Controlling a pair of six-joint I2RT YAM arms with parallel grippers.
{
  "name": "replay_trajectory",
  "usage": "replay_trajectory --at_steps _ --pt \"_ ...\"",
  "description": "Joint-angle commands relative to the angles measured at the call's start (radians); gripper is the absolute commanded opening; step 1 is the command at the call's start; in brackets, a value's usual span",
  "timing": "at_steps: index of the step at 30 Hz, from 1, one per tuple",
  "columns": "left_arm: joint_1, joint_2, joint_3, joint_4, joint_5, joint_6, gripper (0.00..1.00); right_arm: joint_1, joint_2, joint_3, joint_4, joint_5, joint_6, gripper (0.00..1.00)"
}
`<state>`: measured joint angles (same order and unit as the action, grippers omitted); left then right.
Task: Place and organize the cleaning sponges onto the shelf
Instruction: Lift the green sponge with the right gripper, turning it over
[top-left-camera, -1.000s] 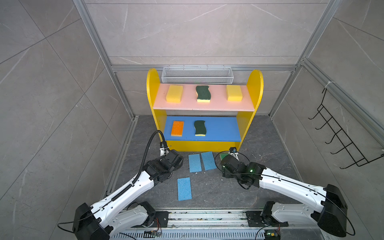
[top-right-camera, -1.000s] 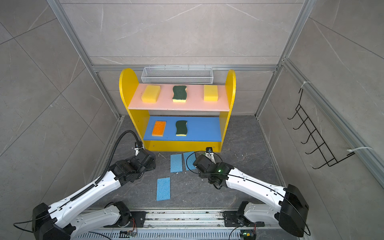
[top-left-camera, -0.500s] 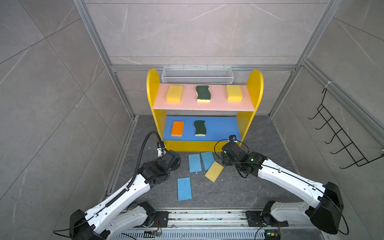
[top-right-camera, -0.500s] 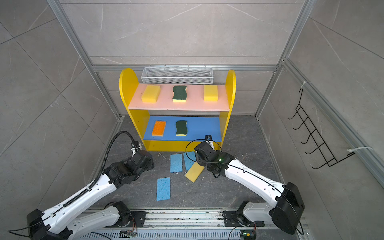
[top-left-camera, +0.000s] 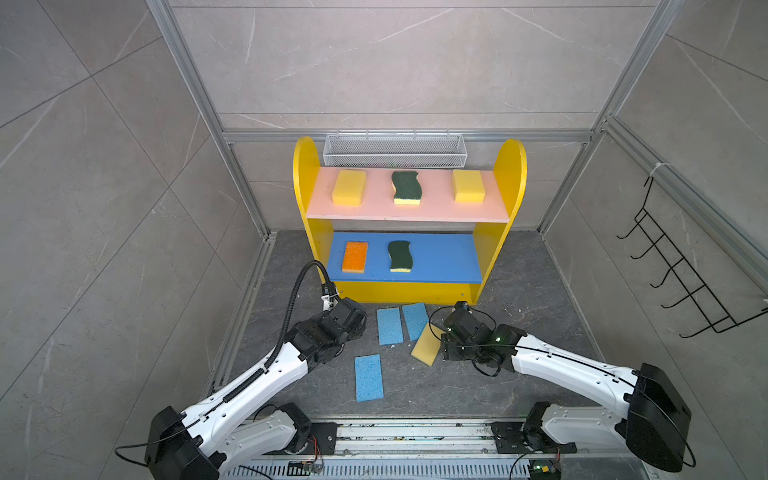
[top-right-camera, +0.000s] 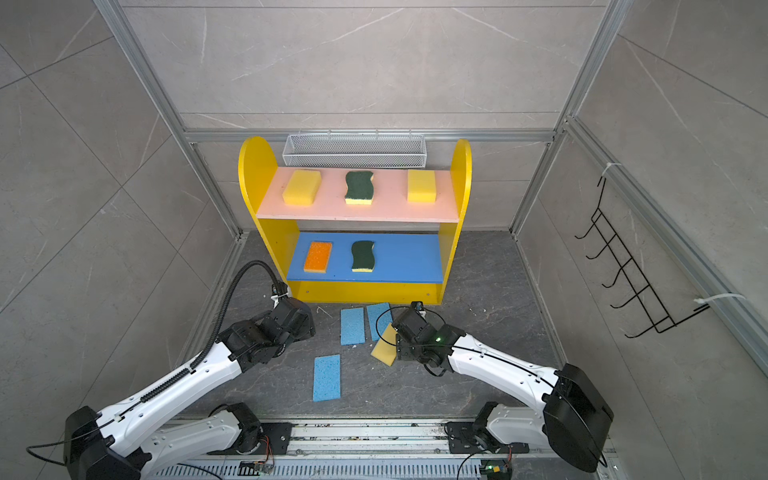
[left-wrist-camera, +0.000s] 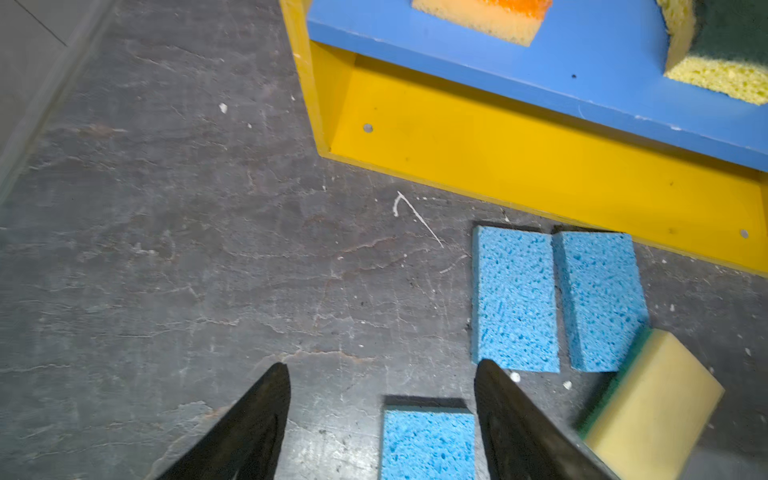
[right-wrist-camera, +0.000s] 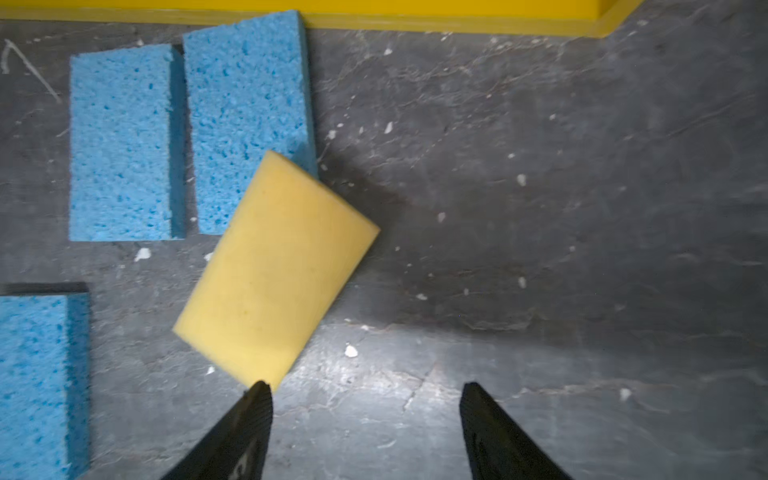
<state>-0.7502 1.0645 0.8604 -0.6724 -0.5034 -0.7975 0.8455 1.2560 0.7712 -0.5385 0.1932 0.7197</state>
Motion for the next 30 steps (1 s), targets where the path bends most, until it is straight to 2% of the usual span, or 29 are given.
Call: replay_trajectory --at_steps 1,15,24,30 --pt "0.000 0.036 0.010 0.072 0.069 0.018 0.72 0.015 0.022 -0.027 0.124 -0.086 0.065 0.75" --pt "-0.007 0.039 0.047 0.045 0.059 0.023 0.71 0.016 0.123 -0.120 0.352 -0.118 0.116 0.80" --pt "-0.008 0.056 0.075 0.024 0.054 0.034 0.71 0.007 0.196 -0.164 0.519 -0.120 0.132 0.80" --pt "-0.009 0.062 0.092 0.008 0.054 0.037 0.71 0.002 0.272 -0.151 0.556 -0.118 0.148 0.79"
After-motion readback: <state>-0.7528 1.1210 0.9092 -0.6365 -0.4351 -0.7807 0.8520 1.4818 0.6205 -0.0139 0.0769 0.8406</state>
